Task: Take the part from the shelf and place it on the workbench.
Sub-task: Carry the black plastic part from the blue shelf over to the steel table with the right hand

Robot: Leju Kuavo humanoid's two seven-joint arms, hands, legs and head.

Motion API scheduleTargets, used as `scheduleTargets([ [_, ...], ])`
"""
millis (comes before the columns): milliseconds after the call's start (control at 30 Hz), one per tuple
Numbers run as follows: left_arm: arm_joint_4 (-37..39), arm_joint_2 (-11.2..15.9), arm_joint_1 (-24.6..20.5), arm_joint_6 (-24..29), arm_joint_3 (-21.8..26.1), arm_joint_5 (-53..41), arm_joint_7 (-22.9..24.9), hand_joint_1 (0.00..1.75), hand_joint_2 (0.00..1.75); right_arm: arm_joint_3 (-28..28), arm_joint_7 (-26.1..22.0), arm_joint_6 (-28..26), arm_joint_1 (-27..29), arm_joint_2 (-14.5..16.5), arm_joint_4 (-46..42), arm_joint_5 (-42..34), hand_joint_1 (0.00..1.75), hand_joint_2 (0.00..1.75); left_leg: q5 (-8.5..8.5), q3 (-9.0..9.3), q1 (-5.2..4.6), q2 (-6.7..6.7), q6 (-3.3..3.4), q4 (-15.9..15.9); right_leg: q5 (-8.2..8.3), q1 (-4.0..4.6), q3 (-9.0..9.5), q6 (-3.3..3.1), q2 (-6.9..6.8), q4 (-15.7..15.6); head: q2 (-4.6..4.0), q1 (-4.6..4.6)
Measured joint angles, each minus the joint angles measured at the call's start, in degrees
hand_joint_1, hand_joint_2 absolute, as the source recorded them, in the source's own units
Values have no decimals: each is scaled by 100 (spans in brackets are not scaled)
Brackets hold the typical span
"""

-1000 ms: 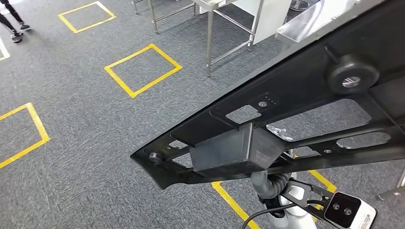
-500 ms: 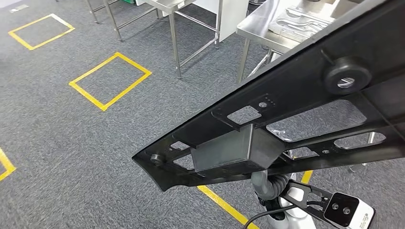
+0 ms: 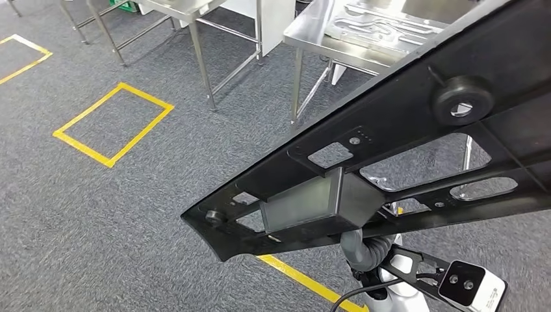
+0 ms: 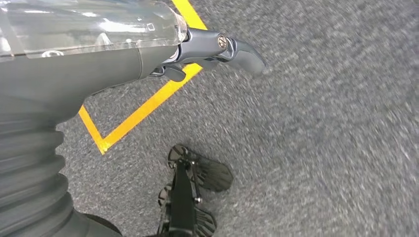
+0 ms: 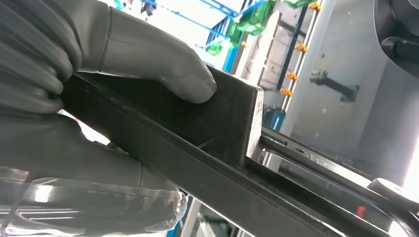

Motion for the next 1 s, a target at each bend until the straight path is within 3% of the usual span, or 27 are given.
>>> scheduleTargets([
  [67,0,-7,-7,-8,0,-3,-16,0,175,0,0,-35,-8,2,-1,9,175,175,-24,33,0,100,-69,-9,0,19,-8,-64,113,-14,0,-1],
  [133,0,-14,-24,-24,-1,-9,-37,0,175,0,0,-57,-17,3,-3,19,175,175,-138,21,26,-28,-135,106,26,-8,13,-127,236,-56,0,-1],
  [167,0,-18,-28,-32,-2,-12,-48,0,175,2,0,-62,-25,7,-4,25,175,175,-278,-66,38,-174,-162,323,39,-27,28,-157,294,-77,0,-1],
  [233,0,-22,-13,-40,-2,-15,-63,0,175,5,0,-74,-39,13,-3,34,175,175,-671,-432,50,-437,-190,1107,47,-27,29,-194,420,-83,0,-2],
  [267,0,-22,-2,-44,-2,-15,-65,0,175,8,0,-78,-38,15,-3,38,175,175,-812,-638,50,-478,-196,1509,47,-21,27,-201,498,-79,0,-1],
  [300,0,-24,7,-51,-2,-15,-66,0,175,8,0,-80,-36,15,-2,38,175,175,-847,-778,50,-491,-195,1752,48,-15,27,-203,578,-74,0,-1],
  [333,0,-26,9,-60,-2,-15,-67,0,175,9,0,-81,-35,15,-1,37,175,175,-752,-809,49,-498,-187,1754,46,-11,30,-201,659,-67,0,0],
  [367,0,-27,6,-72,-2,-15,-69,0,175,10,0,-79,-36,15,0,33,175,175,-550,-727,50,-519,-171,1514,43,-10,37,-196,738,-58,0,-1],
  [433,0,-25,-3,-93,-2,-14,-76,0,175,14,0,-65,-38,15,1,16,175,175,-107,-378,51,-703,-118,672,29,-5,46,-173,879,-37,0,-1],
  [467,0,-23,-4,-102,-2,-13,-80,0,175,15,0,-56,-40,15,1,8,175,175,11,-238,54,-806,-90,336,27,-4,35,-151,944,-23,0,-1],
  [533,0,-21,0,-111,-2,-8,-87,0,175,17,0,-44,-45,15,1,-5,175,175,37,-132,44,-900,-40,79,37,-16,-8,-88,1058,-12,0,-1],
  [600,0,-28,-7,-122,-2,0,-95,0,175,17,0,-41,-49,14,2,-8,175,175,57,-119,51,-795,17,42,48,-34,-42,-15,1139,-10,0,-1],
  [667,0,-38,-25,-141,-2,7,-103,0,175,19,0,-38,-68,13,3,-8,175,175,93,-100,75,-676,92,-13,-107,-15,-160,47,910,220,0,2],
  [733,0,-42,-16,-158,-2,17,-109,0,175,24,0,-37,-88,11,8,-4,175,175,100,-92,67,-546,138,-39,-461,-15,-485,90,560,879,0,5],
  [800,0,-44,8,-167,-2,22,-110,0,175,29,0,-38,-90,11,22,-2,175,175,84,-93,55,-399,147,-32,-700,-42,-825,124,446,1546,0,4],
  [833,0,-45,11,-169,-2,22,-110,0,175,31,0,-38,-89,10,31,-2,175,175,73,-91,52,-327,143,-26,-683,-53,-881,136,426,1648,0,4],
  [867,0,-46,8,-171,-2,23,-110,0,175,34,0,-38,-89,10,37,-2,175,175,58,-83,52,-260,133,-17,-549,-60,-797,139,401,1486,0,4],
  [933,0,-54,-3,-177,-2,24,-110,0,175,42,0,-38,-93,10,42,-1,175,175,17,-49,48,-151,100,4,-181,-56,-371,112,227,686,0,4],
  [1000,0,-61,-8,-183,-2,24,-110,0,175,48,0,-45,-101,13,43,2,175,175,-30,-17,22,-62,40,28,2,-15,-59,47,52,93,0,4],
])
